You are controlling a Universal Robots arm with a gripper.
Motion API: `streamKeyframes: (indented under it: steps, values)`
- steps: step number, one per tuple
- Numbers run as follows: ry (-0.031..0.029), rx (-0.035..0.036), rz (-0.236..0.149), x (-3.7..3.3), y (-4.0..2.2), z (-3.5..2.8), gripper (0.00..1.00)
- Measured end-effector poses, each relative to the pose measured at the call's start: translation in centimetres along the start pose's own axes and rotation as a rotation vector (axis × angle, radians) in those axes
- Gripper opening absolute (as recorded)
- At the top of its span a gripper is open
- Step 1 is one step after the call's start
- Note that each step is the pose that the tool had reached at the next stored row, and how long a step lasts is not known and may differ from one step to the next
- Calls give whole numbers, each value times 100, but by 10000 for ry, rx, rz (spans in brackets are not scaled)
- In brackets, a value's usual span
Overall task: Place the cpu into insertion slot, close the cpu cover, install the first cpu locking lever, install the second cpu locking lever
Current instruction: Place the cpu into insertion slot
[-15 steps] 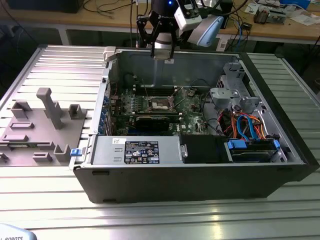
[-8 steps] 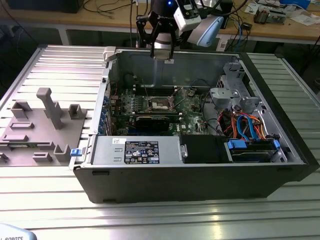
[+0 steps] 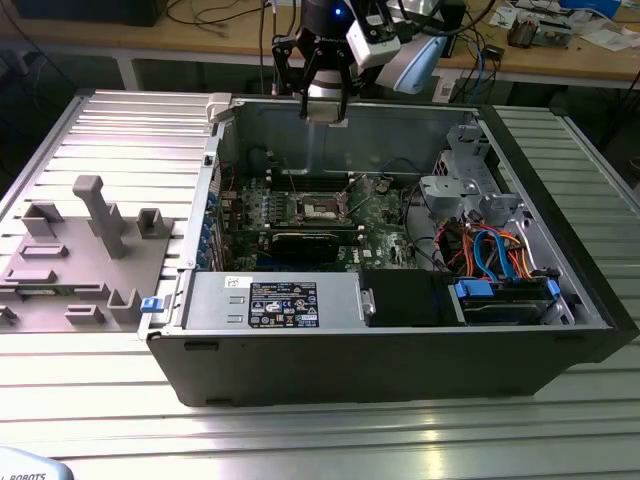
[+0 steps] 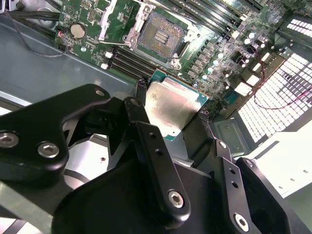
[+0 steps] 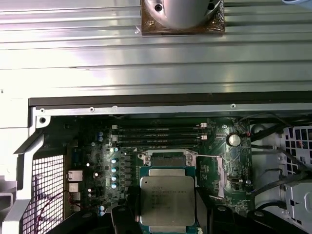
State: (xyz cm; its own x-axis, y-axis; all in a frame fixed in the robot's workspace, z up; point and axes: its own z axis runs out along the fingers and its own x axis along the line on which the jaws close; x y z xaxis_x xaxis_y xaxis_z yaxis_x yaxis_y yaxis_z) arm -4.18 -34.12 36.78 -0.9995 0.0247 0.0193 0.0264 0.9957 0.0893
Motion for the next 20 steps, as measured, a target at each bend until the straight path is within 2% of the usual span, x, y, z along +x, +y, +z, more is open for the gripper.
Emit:
streamKeyframes:
  steps: [20]
  values:
    - [0,2,1,5,-5,55,54]
